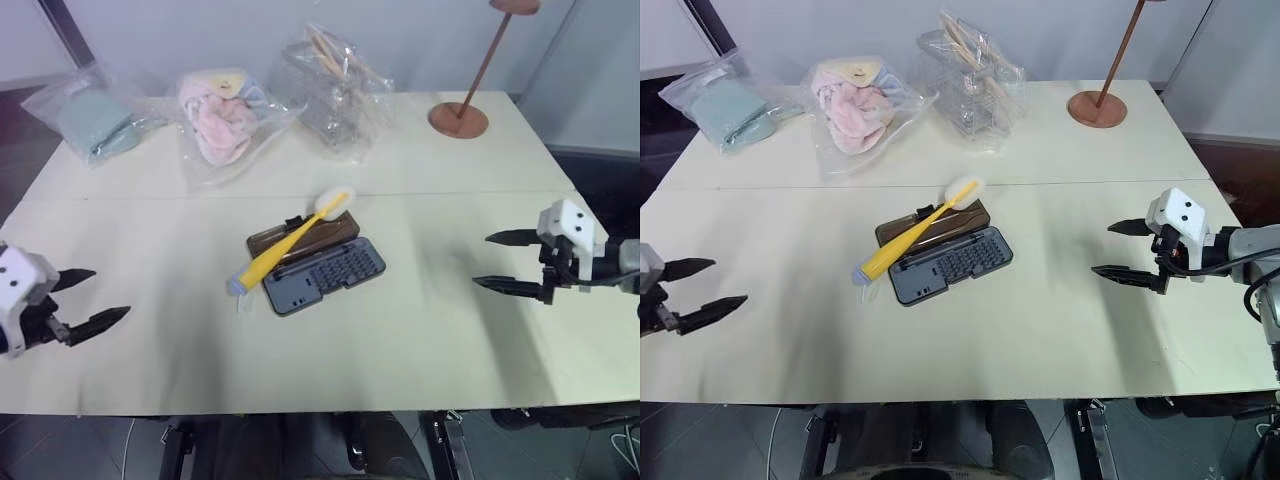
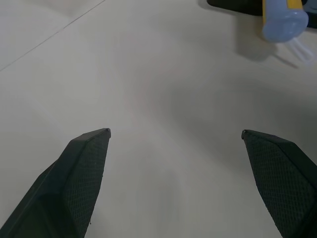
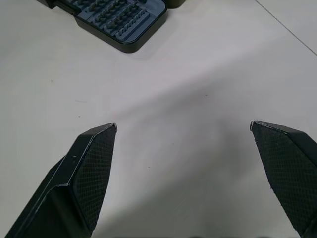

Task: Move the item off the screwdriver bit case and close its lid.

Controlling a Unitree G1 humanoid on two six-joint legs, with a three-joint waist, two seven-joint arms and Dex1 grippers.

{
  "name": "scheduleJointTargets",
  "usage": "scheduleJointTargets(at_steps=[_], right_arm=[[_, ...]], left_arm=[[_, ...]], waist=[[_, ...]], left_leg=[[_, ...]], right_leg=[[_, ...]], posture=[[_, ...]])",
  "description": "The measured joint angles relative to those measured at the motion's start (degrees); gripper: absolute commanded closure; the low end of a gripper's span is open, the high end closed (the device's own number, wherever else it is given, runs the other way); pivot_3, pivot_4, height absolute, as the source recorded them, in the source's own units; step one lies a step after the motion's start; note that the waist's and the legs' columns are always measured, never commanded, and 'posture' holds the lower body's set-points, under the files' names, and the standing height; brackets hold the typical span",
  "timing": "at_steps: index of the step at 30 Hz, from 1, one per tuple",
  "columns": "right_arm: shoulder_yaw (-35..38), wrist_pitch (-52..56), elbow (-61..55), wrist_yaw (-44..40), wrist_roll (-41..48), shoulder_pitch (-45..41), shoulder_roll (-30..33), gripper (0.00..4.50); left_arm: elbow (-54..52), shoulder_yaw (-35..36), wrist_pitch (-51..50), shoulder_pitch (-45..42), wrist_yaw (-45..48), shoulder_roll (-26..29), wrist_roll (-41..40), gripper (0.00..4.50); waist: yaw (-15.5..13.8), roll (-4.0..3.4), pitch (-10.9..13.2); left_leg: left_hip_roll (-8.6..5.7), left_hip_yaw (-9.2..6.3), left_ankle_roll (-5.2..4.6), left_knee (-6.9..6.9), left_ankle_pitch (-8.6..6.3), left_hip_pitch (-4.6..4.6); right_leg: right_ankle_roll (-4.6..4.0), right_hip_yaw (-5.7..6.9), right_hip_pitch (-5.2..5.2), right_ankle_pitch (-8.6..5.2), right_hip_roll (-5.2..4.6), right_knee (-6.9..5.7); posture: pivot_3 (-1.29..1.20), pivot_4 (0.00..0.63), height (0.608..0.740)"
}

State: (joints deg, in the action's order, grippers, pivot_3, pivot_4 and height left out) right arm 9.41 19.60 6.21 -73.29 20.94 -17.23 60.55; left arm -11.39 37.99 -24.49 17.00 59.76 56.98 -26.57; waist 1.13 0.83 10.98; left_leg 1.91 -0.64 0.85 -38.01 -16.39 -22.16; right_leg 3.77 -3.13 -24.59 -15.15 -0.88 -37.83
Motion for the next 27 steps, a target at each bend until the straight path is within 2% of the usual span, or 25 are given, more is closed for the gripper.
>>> scheduleJointTargets(at_steps=[12,15,22,27], right_arm=[[0.4,4.1,-5.1,4.7,0.8,1.0,-1.9,0.00],[1.7,9.8,-8.9,7.0,4.3,2.3,-3.6,0.00],[5.1,27.8,-27.0,17.8,17.0,0.4,-7.4,0.00],[4.9,34.3,-36.3,26.1,23.5,-1.1,-11.8,0.00]], left_arm=[[0.0,-1.5,-1.6,-6.1,-4.0,-2.2,-0.1,0.05],[-0.2,-4.6,-4.9,-13.0,-5.7,-4.0,-2.7,0.05],[-1.6,-25.6,-10.9,-36.9,-5.5,-8.1,-5.6,0.05],[7.4,-41.8,-10.3,-50.3,-5.2,-14.2,2.7,0.05]], waist=[[0.0,0.00,0.0],[-0.3,0.01,0.0],[-0.2,0.03,0.0],[-0.2,0.04,0.0]], left_leg=[[-0.01,0.01,0.00,0.00,0.00,0.00],[-0.03,-0.03,0.00,-0.07,0.00,0.00],[-0.08,-0.11,0.01,-0.19,0.01,-0.12],[-0.07,-0.28,0.01,-0.17,0.01,-0.12]], right_leg=[[0.03,-0.02,0.00,0.02,0.02,-0.01],[0.16,-0.02,0.03,0.10,0.01,-0.06],[0.41,-0.02,0.06,0.23,0.06,-0.06],[0.40,0.01,0.04,0.23,0.23,-0.14]], posture=[[0.00,0.150,0.737],[0.00,0.150,0.737],[0.00,0.150,0.737],[0.00,0.150,0.737]])
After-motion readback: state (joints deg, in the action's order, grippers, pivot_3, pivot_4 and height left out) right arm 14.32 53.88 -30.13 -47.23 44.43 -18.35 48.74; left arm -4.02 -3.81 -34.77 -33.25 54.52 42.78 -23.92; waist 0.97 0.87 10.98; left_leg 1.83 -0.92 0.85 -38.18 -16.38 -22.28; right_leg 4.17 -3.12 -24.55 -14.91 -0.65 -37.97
